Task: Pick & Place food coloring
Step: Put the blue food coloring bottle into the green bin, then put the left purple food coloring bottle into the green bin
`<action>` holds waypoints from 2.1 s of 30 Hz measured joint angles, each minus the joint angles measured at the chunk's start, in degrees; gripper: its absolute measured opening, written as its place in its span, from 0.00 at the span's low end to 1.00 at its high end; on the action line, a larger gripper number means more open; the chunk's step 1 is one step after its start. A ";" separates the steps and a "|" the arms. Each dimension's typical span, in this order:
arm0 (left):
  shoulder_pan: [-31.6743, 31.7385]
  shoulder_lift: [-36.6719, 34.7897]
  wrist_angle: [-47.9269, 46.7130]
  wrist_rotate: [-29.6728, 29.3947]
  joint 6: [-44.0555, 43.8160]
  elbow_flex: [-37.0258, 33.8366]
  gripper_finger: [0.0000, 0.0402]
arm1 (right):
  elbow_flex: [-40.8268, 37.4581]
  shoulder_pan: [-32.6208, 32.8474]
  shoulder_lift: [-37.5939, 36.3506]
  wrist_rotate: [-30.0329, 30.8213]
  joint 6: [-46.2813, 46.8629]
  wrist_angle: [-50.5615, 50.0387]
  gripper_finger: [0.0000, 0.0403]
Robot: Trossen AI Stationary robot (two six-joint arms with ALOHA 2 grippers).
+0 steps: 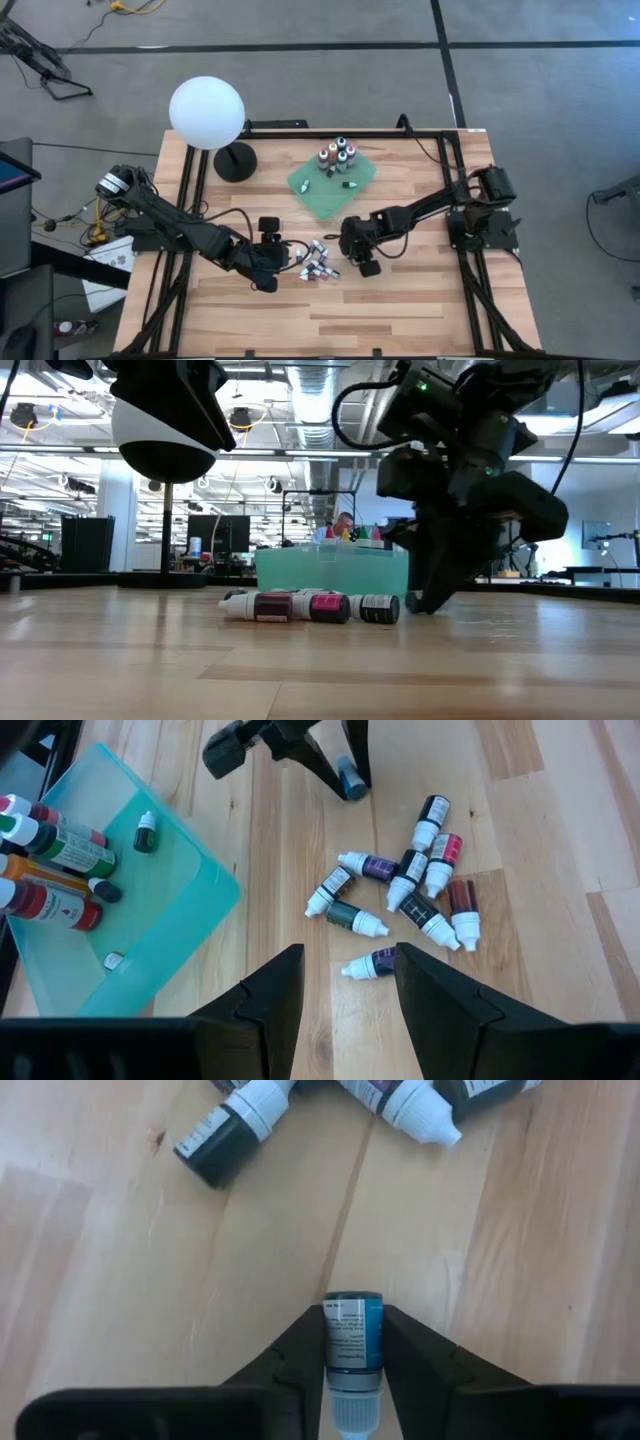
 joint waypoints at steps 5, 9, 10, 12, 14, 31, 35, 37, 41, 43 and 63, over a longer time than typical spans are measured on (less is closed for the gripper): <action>0.00 0.02 -0.75 -0.02 -0.29 0.00 0.38 | 0.16 0.04 -3.67 0.13 -0.48 -0.70 0.19; 0.00 0.02 -1.16 -0.02 -0.47 0.00 0.38 | 0.16 0.04 -7.23 2.14 -1.12 -1.59 0.19; 0.00 0.02 -1.23 0.00 -0.48 0.00 0.38 | 0.17 0.05 -8.59 3.03 -1.64 -2.17 0.19; 0.00 0.02 -1.54 -0.02 -0.50 0.00 0.38 | 0.29 -0.26 -11.07 6.35 -2.59 -2.59 0.19; 0.00 0.03 -1.73 -0.01 -0.49 0.00 0.38 | 0.27 -0.90 -13.68 10.73 -4.04 -3.82 0.18; 0.00 0.09 -1.96 -0.02 -0.48 0.00 0.38 | 0.42 -21.35 -17.33 23.56 -10.48 -0.46 0.20; 0.00 0.09 -1.98 -0.02 -0.48 0.00 0.38 | 0.42 -25.30 -14.03 18.95 -11.67 2.71 0.20; 0.00 0.09 -1.96 -0.02 -0.48 0.00 0.38 | 0.42 -26.81 -12.82 17.41 -12.39 3.95 0.20; 0.00 0.09 -1.98 -0.02 -0.48 0.00 0.38 | 0.47 -28.63 -10.59 16.50 -12.66 5.29 0.20; 0.00 0.09 -1.98 -0.02 -0.48 0.00 0.38 | 0.47 -29.28 -9.91 16.47 -12.70 5.64 0.20; 0.26 0.09 -2.04 -0.48 0.03 0.00 0.38 | 0.47 -29.47 -10.57 16.48 -13.13 5.61 0.48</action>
